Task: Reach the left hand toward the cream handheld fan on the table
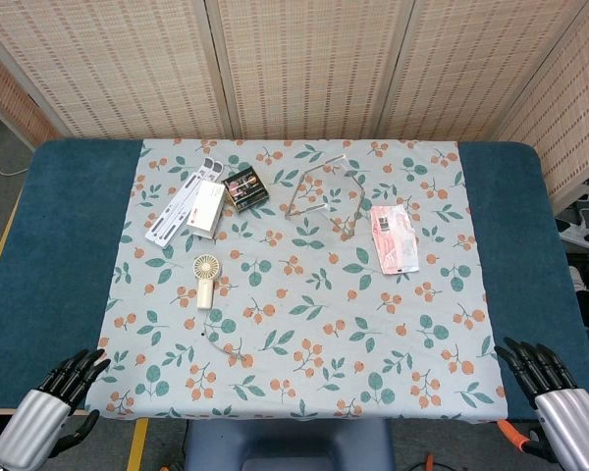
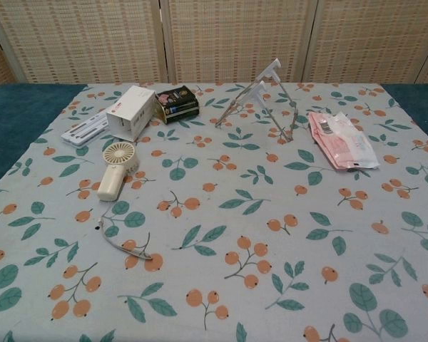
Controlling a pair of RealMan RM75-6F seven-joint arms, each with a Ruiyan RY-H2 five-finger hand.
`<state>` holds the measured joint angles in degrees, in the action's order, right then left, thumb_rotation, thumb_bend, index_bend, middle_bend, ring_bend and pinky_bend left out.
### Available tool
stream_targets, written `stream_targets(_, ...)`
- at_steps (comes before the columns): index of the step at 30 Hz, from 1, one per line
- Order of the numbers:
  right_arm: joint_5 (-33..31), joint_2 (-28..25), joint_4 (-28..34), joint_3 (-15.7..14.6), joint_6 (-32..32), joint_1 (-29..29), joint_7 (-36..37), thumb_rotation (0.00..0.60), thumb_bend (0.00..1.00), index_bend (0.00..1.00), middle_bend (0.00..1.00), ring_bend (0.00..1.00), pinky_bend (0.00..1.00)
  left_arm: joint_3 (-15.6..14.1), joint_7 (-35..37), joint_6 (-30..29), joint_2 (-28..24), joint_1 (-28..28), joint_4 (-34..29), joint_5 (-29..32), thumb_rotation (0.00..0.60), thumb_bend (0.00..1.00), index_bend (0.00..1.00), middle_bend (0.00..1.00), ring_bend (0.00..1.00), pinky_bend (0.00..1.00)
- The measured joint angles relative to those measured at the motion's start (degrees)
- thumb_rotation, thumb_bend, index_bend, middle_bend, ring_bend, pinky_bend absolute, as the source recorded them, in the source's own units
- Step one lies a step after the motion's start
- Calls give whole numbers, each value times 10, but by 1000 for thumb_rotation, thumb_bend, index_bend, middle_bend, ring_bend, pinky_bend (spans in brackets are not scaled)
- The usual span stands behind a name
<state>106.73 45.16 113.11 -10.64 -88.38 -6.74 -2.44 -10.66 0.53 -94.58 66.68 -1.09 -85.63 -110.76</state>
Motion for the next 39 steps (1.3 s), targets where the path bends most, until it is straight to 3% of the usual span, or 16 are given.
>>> stream_targets(3,-7,3,-1,1,6,2,-4,600,116,0,0,0,0,1,0,10,8,-6,2,-2,600,435,0,15,1,210)
stream_targets(5,-10,6,-2,3,6,2,-8,600,116,0,0,0,0,3,0,17,20,-14,7,-7,600,472,0,129,78,336)
stream_targets(7,-12,8,-3,5,3,0,-11,600,116,0,0,0,0,6,-1,27,33,-23,11,-13,600,534,0,360,295,566)
stream_targets(9,-11,13,-4,7,-2,-1,-17,600,116,0,0,0,0,9,-5,48,44,-37,12,-19,600,631,0,669,601,841)
stream_targets(12,-10,23,-6,11,-7,-3,-30,600,116,0,0,0,0,14,-11,97,56,-62,4,-17,600,755,0,817,728,943)
stream_targets(16,-7,41,-12,17,-12,-5,-48,600,116,0,0,0,0,30,-41,193,72,-99,-15,12,600,871,0,888,786,981)
stream_targets(20,-16,58,-18,22,0,-3,-68,600,116,0,0,0,0,64,-109,295,99,-141,-38,80,600,885,0,923,820,997)
stream_targets(23,-33,70,-21,27,15,2,-82,600,116,0,0,0,0,98,-146,335,122,-170,-43,137,600,890,0,944,846,1000)
stream_targets(29,-72,88,-25,39,40,11,-108,600,116,0,0,0,0,147,-194,357,159,-211,-16,188,600,938,0,978,877,1000)
stream_targets(39,-95,99,-27,50,41,16,-128,600,116,0,0,0,0,172,-222,397,190,-253,44,265,600,958,0,980,882,1000)
